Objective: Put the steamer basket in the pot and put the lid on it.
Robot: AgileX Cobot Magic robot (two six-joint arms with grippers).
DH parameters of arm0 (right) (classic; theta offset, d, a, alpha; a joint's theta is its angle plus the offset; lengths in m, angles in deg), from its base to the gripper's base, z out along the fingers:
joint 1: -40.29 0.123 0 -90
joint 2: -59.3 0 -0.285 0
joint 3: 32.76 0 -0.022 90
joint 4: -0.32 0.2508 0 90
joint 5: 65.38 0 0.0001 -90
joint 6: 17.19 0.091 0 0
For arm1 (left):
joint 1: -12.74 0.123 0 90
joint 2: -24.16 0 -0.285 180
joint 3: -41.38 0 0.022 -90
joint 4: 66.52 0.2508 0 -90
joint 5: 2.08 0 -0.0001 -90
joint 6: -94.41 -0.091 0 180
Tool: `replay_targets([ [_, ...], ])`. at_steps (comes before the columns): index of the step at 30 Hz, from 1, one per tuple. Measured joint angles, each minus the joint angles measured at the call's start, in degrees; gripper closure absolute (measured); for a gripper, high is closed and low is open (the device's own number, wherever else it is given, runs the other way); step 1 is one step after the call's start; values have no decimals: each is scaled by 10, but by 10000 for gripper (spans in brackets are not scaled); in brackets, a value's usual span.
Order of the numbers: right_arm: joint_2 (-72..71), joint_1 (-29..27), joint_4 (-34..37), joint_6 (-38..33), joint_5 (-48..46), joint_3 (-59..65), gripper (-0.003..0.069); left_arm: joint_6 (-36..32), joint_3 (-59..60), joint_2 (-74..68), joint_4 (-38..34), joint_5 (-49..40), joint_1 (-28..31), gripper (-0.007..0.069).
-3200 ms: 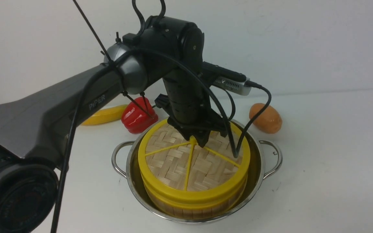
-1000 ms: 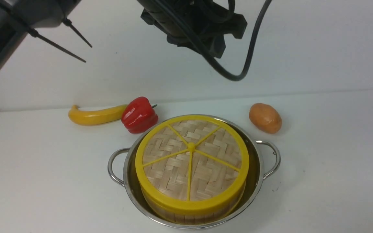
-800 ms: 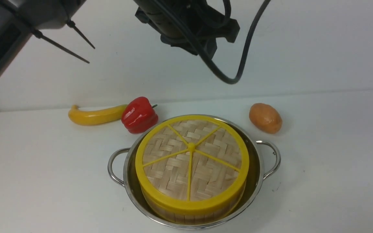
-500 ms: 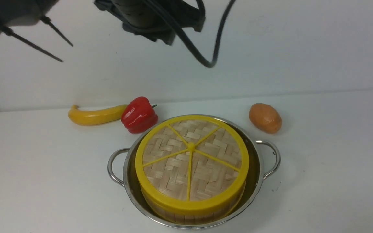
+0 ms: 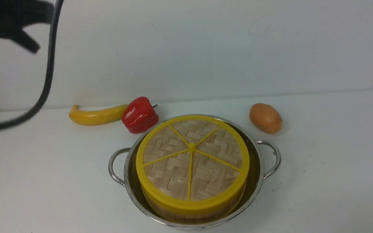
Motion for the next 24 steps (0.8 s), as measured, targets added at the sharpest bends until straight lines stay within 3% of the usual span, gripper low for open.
replay_targets([
  [6, 0, 0, 0, 0, 0, 0, 418, -4, 288, 155, -49, 242, 83, 426],
  [12, 0, 0, 0, 0, 0, 0, 418, -4, 484, 309, -50, 341, 133, 420],
  [17, 0, 0, 0, 0, 0, 0, 418, -4, 590, 418, -50, 345, 165, 417],
  [24, 0, 0, 0, 0, 0, 0, 418, 5, 693, 543, -51, 268, 198, 414],
])
